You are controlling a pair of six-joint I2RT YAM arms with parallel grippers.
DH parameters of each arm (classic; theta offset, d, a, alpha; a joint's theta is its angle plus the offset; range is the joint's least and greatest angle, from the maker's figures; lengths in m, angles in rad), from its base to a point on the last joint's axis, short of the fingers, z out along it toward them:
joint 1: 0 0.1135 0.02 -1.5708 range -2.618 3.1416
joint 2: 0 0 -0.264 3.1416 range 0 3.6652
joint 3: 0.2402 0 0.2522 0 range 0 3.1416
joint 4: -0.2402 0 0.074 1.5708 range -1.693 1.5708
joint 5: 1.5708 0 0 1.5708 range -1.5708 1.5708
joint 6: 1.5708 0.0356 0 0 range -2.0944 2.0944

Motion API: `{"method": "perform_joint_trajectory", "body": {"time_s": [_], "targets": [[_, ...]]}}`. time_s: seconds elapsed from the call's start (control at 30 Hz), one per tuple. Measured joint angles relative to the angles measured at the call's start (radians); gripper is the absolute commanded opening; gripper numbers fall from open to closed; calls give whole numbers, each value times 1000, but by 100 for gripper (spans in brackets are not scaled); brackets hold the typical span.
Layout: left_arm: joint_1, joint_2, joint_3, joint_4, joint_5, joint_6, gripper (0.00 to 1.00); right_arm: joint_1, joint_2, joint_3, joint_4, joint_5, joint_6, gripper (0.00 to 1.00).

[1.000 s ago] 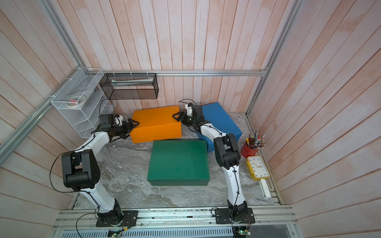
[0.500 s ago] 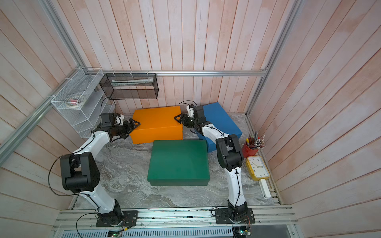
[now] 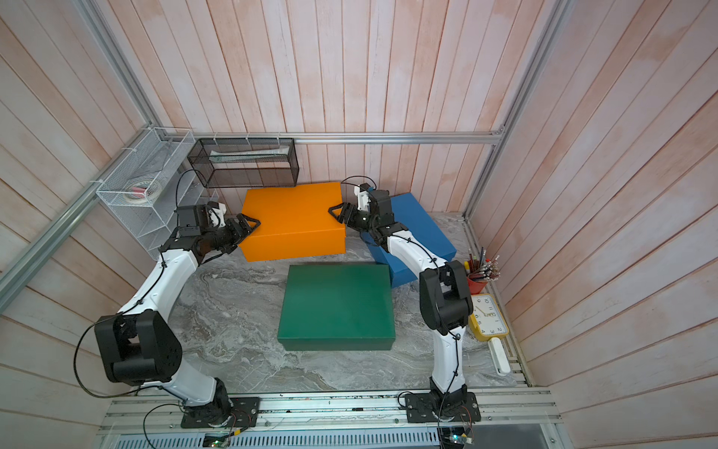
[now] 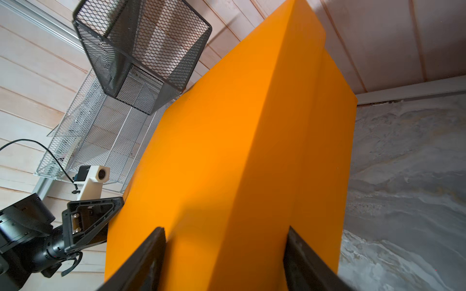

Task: Stack the shoeboxes
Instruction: Pick up the shoebox from the center of the board, then place the shoebox at the shoebox.

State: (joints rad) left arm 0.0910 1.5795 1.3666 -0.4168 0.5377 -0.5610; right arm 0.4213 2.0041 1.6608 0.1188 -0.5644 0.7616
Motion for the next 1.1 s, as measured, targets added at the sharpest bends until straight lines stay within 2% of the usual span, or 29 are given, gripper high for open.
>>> {"method": "perform_joint_trajectory", "body": {"time_s": [0.3, 0.6, 0.9, 1.1], "targets": [[-48, -106, -56, -33, -56, -6, 94, 14, -148, -134, -24, 47, 3, 71], [-129, -230, -161, -40, -99, -31, 94, 27, -395, -353, -58, 130, -29, 71], [-283, -327, -227, -56, -213, -88, 94, 47, -645, -527, -151, 267, -52, 71], [-397, -401, -289, -71, -315, -122, 94, 54, -805, -659, -202, 315, -33, 71]]}}
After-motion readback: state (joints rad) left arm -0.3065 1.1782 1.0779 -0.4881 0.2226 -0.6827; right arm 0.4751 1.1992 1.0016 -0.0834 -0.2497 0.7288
